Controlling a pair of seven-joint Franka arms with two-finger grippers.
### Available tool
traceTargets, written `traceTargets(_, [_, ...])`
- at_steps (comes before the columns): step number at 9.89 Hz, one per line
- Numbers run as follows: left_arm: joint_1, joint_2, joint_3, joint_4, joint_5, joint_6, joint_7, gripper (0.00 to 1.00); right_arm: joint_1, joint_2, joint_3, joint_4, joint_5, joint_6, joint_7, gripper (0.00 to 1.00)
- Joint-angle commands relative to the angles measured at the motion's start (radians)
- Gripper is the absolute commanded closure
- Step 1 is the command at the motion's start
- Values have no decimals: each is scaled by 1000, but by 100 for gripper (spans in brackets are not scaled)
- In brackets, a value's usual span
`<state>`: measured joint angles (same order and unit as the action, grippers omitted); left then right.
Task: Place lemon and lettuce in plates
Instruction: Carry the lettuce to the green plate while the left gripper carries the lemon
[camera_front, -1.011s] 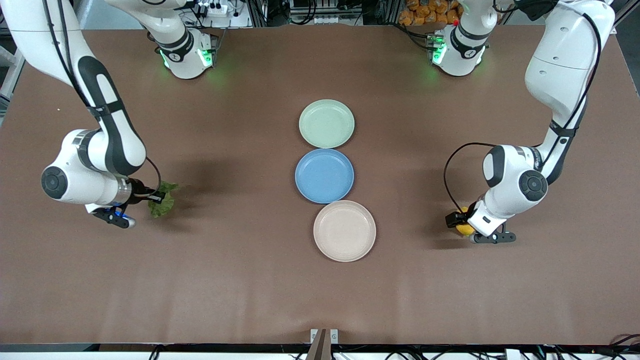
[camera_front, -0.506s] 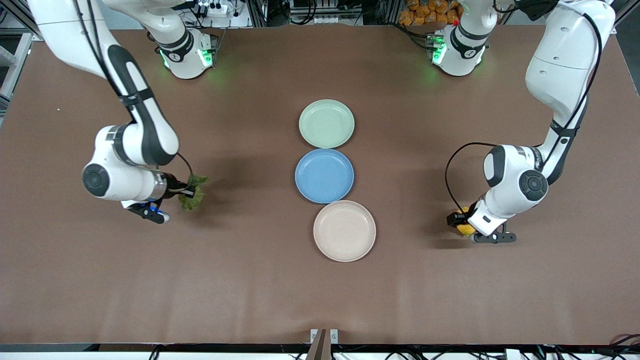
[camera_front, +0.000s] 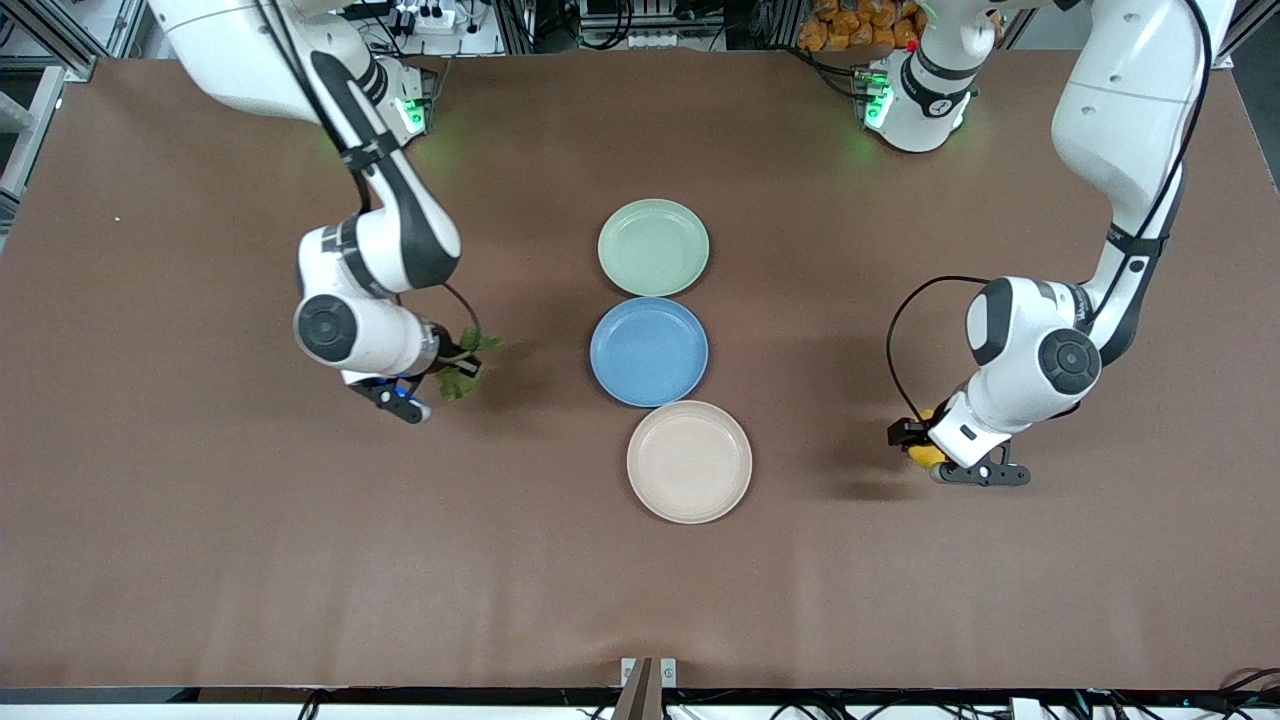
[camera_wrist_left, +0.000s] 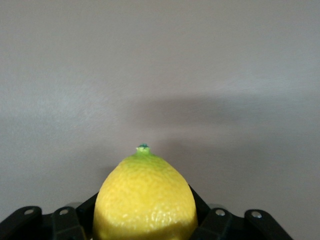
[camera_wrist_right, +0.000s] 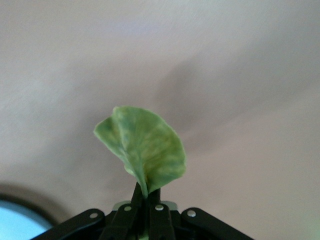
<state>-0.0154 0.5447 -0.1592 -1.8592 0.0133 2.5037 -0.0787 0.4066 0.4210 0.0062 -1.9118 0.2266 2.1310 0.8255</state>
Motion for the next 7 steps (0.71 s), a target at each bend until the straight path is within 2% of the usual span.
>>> traceTargets(1, [-50,-38,4,15,8,-22,-7,61,119,-18,-11,19,14,0,171,93])
traceTargets(4, [-162,-11,1,113,-9,-20,-163,62,201,-21,-8,33,14,-2,311,93])
traceTargets(7, [-282,76,1,233,-29,-20,-333,63,300,-25,-6,60,14,-48,506,93])
